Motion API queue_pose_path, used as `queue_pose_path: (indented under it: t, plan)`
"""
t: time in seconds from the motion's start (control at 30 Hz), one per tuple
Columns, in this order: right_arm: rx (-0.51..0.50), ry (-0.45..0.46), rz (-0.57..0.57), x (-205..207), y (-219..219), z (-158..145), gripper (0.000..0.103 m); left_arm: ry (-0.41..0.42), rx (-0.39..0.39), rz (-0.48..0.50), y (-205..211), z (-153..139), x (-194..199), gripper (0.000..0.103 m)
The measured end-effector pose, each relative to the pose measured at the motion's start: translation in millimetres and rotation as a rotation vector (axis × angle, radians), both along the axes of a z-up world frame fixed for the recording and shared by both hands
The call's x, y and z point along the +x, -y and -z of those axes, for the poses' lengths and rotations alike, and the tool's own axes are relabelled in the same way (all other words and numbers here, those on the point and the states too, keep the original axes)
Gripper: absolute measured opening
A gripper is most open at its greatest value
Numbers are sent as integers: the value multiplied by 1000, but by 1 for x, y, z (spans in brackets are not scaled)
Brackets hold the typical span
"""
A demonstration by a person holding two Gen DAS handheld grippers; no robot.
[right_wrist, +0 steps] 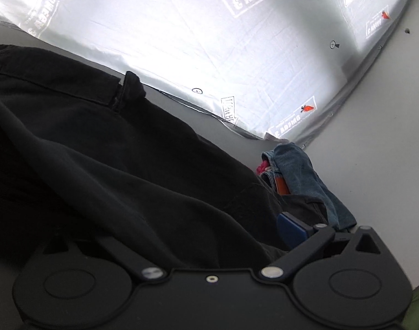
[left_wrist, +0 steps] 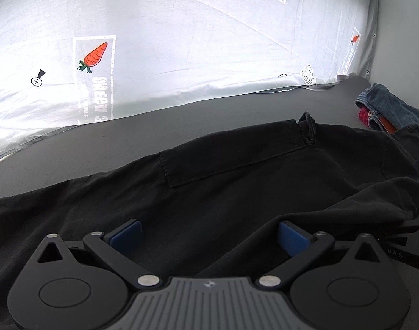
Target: Fold clothes
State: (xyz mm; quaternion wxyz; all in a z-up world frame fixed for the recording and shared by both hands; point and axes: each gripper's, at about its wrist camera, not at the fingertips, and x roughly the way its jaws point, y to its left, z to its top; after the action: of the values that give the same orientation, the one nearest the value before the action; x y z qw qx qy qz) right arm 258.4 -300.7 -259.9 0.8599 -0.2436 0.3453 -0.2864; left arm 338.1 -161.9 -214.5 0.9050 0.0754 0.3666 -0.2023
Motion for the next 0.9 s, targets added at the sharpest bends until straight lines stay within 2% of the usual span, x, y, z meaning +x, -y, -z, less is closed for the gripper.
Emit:
queue_pose_path:
  t: [0.07, 0.2, 0.3, 0.37, 0.43, 0.5, 0.6, 0.77, 0.9]
  plan:
    - [-47, -55, 61, -3, 8, 7, 102, -6, 2, -9, -3, 3, -1, 103]
    - [-25, -113, 124, -27, 22, 3, 103, -20, 17, -22, -8, 10, -4, 103]
    - [-100, -146, 130, -46, 14, -6, 102, -11, 50, -78, -15, 14, -4, 103]
    - [-78, -153, 123, -54, 15, -11, 102, -45, 33, -116, -26, 17, 2, 103]
    - [-51, -213, 116, -55, 15, -2, 102, -62, 41, -154, -37, 23, 6, 103]
    - [-62, -264, 92, -55, 14, 9, 102, -69, 63, -182, -45, 29, 8, 103]
    - [-140, -215, 58, -58, 5, 0, 102, -74, 92, -231, -61, 37, 9, 103]
    - [-42, -257, -1, -59, 17, 4, 100, -121, 63, -317, -93, 52, 10, 103]
    - [18, -236, -181, -76, 7, -26, 100, -117, 51, -338, -101, 52, 8, 103]
